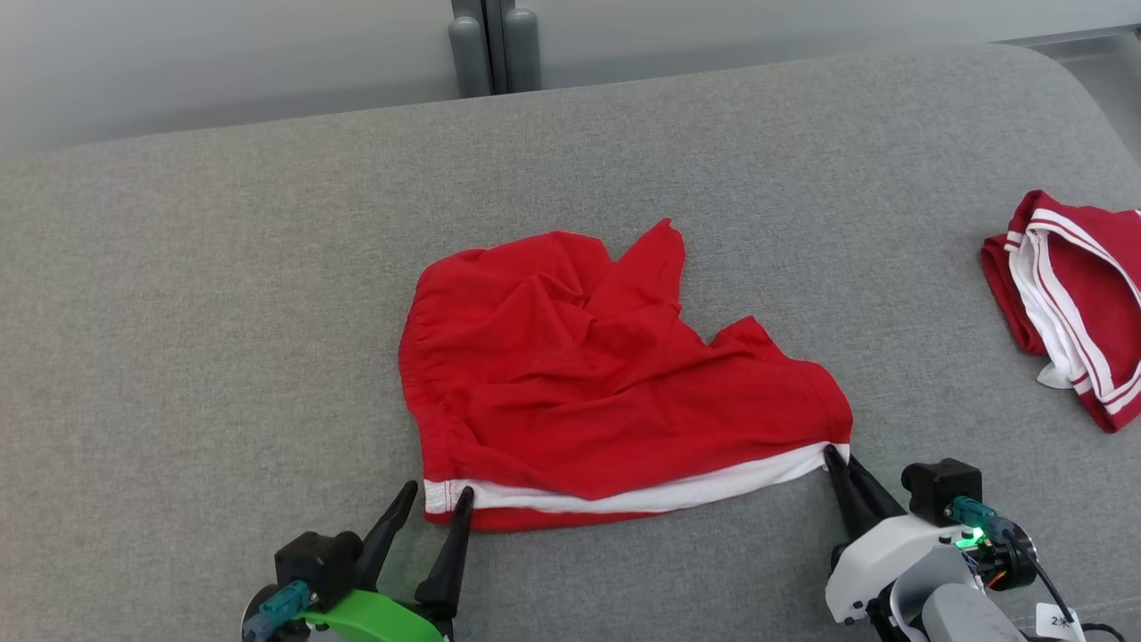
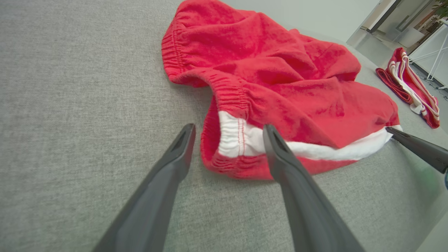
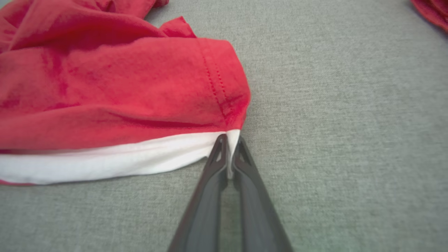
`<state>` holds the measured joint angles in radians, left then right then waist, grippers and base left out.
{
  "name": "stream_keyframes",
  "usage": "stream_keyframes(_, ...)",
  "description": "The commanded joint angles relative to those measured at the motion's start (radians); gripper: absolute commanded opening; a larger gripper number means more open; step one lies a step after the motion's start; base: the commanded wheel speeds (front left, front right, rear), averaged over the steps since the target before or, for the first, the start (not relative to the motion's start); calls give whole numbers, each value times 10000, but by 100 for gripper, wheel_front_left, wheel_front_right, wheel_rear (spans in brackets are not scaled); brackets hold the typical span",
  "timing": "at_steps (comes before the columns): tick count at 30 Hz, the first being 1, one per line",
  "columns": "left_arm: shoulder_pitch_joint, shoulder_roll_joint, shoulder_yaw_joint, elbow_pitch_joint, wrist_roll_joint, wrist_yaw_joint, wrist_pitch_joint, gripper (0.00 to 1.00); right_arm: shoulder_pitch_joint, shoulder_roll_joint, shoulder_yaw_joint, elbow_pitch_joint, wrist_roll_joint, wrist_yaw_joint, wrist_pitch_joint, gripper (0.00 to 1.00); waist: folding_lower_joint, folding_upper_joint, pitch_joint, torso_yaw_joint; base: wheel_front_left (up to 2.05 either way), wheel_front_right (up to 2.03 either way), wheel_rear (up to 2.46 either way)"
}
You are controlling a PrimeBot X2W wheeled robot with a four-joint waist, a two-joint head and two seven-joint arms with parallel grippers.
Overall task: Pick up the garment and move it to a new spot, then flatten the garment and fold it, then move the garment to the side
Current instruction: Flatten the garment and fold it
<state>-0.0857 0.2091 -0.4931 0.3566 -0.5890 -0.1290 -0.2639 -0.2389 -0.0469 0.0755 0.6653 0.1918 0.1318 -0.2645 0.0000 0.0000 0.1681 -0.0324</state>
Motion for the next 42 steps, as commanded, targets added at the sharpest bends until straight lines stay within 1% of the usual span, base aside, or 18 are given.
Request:
stream_keyframes(1,-182,118,-51,33,-60,-29,0,21,-57,-74,-22,9,38,-23,7,0,0,0,36,-29,0,0,0)
stream_keyframes(2,-183,133,-102,33,-62,-29,0,0,-63,-74,-31,-15,50,-23,7,0,0,0,39,-26,0,0,0)
stream_keyframes(6,-167,234,-154,-4,-82,-29,0,0,-114,-71,-102,-215,126,-23,6,0,0,0,-55,30,0,0,0)
stream_keyframes(10,-47,261,-62,-317,-1,-29,0,0,-238,-67,-132,-737,425,-22,-2,0,0,0,-332,79,0,0,0)
stream_keyframes(12,-36,299,82,-668,66,-29,0,0,-329,-59,-40,-1221,650,-22,-5,0,0,0,-517,90,0,0,0)
stream_keyframes(16,-495,459,596,-1575,326,-29,0,0,-732,-65,-314,-2365,981,-22,-5,0,0,0,-869,123,0,0,0)
stream_keyframes(19,-1027,787,710,-2335,616,-29,0,0,-1223,-68,-545,-3233,1072,-22,-5,0,0,0,-1091,134,0,0,0)
stream_keyframes(21,-1670,1188,744,-2895,762,-29,0,0,-1739,-61,-645,-3844,1067,-22,-5,0,0,0,-1222,109,0,0,0)
stream_keyframes(24,-2764,1753,796,-3540,524,-29,0,0,-2613,-62,-640,-4589,820,-22,-5,0,0,0,-1338,67,0,0,0)
stream_keyframes(27,-3853,2246,856,-3971,245,-29,1,0,-3464,-61,-591,-5025,411,-20,-5,0,0,0,-1383,20,0,0,0)
stream_keyframes(30,-4874,2754,610,-3922,-59,-29,1,0,-4341,-54,-507,-5039,-33,-20,-3,0,0,0,-1300,-81,0,0,0)
stream_keyframes(31,-5130,2845,525,-3833,-180,-29,3,0,-4597,-59,-475,-4967,-232,-20,-4,0,0,0,-1246,-112,0,0,0)
stream_keyframes(34,-6028,3247,68,-3538,-413,-29,1,0,-5421,-79,-368,-4689,-728,-20,144,0,0,0,-871,-216,0,0,0)
stream_keyframes(37,-6779,3443,-252,-3087,-742,-29,1,0,-6274,-80,-284,-4282,-1161,-20,322,0,0,0,-314,-266,0,0,0)
stream_keyframes(39,-7369,3519,-287,-2934,-840,-29,0,0,-6838,-64,-285,-3937,-1456,-20,337,0,0,0,134,-326,0,0,0)
stream_keyframes(41,-7926,3698,-305,-2780,-616,-29,0,0,-7486,-79,-411,-3554,-1741,-22,261,0,0,0,609,-396,0,0,0)
stream_keyframes(42,-8135,3684,-278,-2735,-540,-29,1,0,-7750,-79,-511,-3375,-1879,-20,233,0,0,0,791,-405,0,0,0)
